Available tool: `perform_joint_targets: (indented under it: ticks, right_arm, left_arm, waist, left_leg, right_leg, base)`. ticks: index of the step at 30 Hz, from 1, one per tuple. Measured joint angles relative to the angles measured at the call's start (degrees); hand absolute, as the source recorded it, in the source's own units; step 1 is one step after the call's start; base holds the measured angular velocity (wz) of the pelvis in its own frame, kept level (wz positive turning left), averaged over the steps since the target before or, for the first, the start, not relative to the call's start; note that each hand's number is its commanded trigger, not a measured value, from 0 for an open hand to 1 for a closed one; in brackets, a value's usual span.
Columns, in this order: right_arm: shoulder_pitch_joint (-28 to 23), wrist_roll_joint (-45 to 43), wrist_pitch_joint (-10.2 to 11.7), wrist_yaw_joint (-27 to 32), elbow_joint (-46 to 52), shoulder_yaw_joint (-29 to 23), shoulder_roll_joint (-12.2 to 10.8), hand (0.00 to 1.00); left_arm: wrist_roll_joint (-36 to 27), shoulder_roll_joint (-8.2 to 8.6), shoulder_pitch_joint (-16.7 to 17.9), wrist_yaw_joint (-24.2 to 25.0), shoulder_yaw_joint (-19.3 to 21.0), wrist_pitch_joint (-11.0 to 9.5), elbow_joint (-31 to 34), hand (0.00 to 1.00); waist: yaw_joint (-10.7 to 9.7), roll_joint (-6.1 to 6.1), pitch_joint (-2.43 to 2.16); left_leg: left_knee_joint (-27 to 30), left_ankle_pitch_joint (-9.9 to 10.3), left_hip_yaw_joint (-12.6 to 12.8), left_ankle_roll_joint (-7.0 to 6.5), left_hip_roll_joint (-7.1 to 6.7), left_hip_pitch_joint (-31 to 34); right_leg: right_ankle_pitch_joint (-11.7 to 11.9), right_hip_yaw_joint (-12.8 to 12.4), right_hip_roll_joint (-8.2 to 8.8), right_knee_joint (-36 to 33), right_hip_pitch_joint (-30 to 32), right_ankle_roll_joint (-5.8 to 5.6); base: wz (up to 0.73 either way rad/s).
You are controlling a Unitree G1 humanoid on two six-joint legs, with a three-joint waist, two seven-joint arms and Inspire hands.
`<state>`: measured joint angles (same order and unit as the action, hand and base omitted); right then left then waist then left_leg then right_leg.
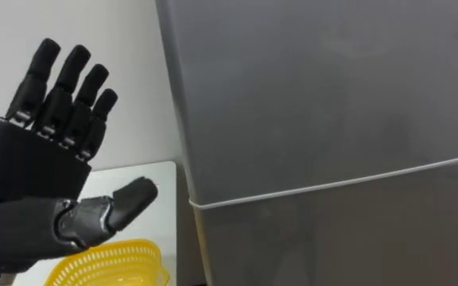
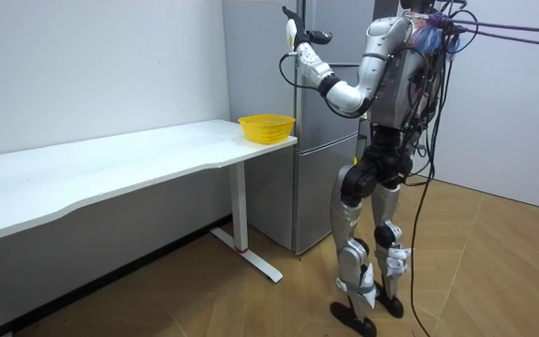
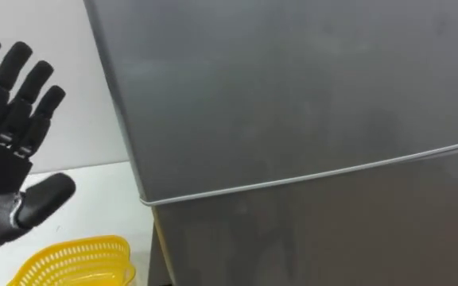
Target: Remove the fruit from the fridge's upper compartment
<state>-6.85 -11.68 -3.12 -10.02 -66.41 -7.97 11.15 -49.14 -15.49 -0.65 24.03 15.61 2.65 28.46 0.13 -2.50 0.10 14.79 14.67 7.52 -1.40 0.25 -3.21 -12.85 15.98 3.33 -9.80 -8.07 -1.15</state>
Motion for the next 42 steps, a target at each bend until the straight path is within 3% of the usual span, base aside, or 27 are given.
perform_joint_targets:
  ticks: [6, 14, 22, 30, 34, 35, 36, 37, 42]
  right_arm:
    - [0.52, 0.29, -0.19, -0.09, 0.00, -0.01, 0.02, 0.00]
    - [1.46, 0.63, -0.67, 0.00, -0.19, 0.60, 0.03, 0.00]
    - [2.96, 0.64, -0.65, 0.76, -2.94, 2.16, 0.50, 0.00]
    - [3.13, 1.40, -0.66, 1.60, -2.96, 4.57, 1.88, 0.00]
    - [3.09, 1.40, -0.64, 2.01, -3.14, 5.01, 2.08, 0.00]
    - [3.12, 1.40, -0.62, 2.15, -3.31, 5.00, 2.08, 0.00]
    - [3.27, 1.36, -0.63, 2.48, -3.59, 4.96, 2.08, 0.00]
    - [3.39, 1.32, -0.63, 2.73, -3.82, 4.90, 2.12, 0.00]
    - [3.46, 1.32, -0.60, 3.77, -4.92, 4.90, 2.28, 0.00]
  left_arm:
    - [0.62, 0.01, 0.01, 1.98, -2.20, 0.39, 0.00, 0.00]
    - [4.08, 0.19, 0.03, 2.88, -6.73, 1.96, 0.00, 0.00]
    - [10.20, 0.56, 0.01, 2.83, -7.26, 2.03, -0.34, 0.00]
    - [10.65, 0.83, 0.02, 2.34, -8.58, 2.07, -1.25, 0.00]
    - [10.55, 1.22, 0.02, 1.47, -9.60, 2.05, -1.27, 0.00]
    - [10.55, 1.37, 0.02, 1.40, -9.69, 2.05, -1.27, 0.13]
    - [10.55, 1.60, 0.02, 1.38, -9.79, 2.02, -1.34, 0.84]
    - [10.55, 1.60, 0.02, 1.33, -9.85, 1.92, -1.41, 1.00]
    - [10.58, 2.06, 0.02, -0.27, -9.25, 1.45, -1.99, 1.00]
  waist:
    - [-0.28, 0.00, 0.00]
    - [-2.44, -0.08, -0.05]
    - [-2.87, -0.39, -0.09]
    - [-2.96, -1.64, -0.01]
    - [-3.15, -1.66, -0.01]
    - [-3.18, -1.65, -0.01]
    - [-3.21, -1.64, 0.00]
    - [-3.33, -1.59, 0.03]
    - [-3.36, -1.35, 0.19]
  left_leg:
    - [0.03, 0.00, -0.13, 0.00, 0.08, 0.44]
    - [0.05, -0.02, 0.11, -0.03, 0.07, 0.58]
    - [-0.01, -0.19, 0.13, -0.23, -0.01, 0.54]
    - [0.05, -0.27, 0.13, -0.33, -0.04, 0.66]
    - [0.06, -0.35, 0.30, -0.35, -0.04, 0.57]
    - [0.06, -0.36, 0.33, -0.36, -0.05, 0.50]
    - [0.05, -0.38, 0.36, -0.37, -0.06, 0.48]
    - [0.04, -0.41, 0.36, -0.38, -0.07, 0.47]
    - [-0.06, -0.51, 0.36, -0.37, -0.09, 0.53]
  right_leg:
    - [0.01, 0.09, 0.01, -0.10, 0.02, 0.02]
    - [0.02, 0.09, 0.27, -0.16, 0.05, 0.01]
    - [0.09, -0.02, 0.04, -0.20, -0.07, -0.07]
    - [0.14, 0.43, 0.16, -0.21, -0.18, -0.13]
    - [0.14, 1.10, 0.54, -0.10, -0.16, -0.13]
    - [0.14, 1.15, 0.57, -0.10, -0.12, -0.13]
    - [0.14, 1.16, 0.59, -0.10, -0.13, -0.14]
    - [0.14, 1.22, 0.61, -0.10, -0.15, -0.14]
    - [0.14, 1.23, 0.61, -0.10, -0.14, -0.14]
  base:
    - [0.00]
    - [0.00]
    - [0.00]
    - [0.02]
    - [0.07]
    - [0.05]
    - [0.00]
    - [0.00]
    - [0.00]
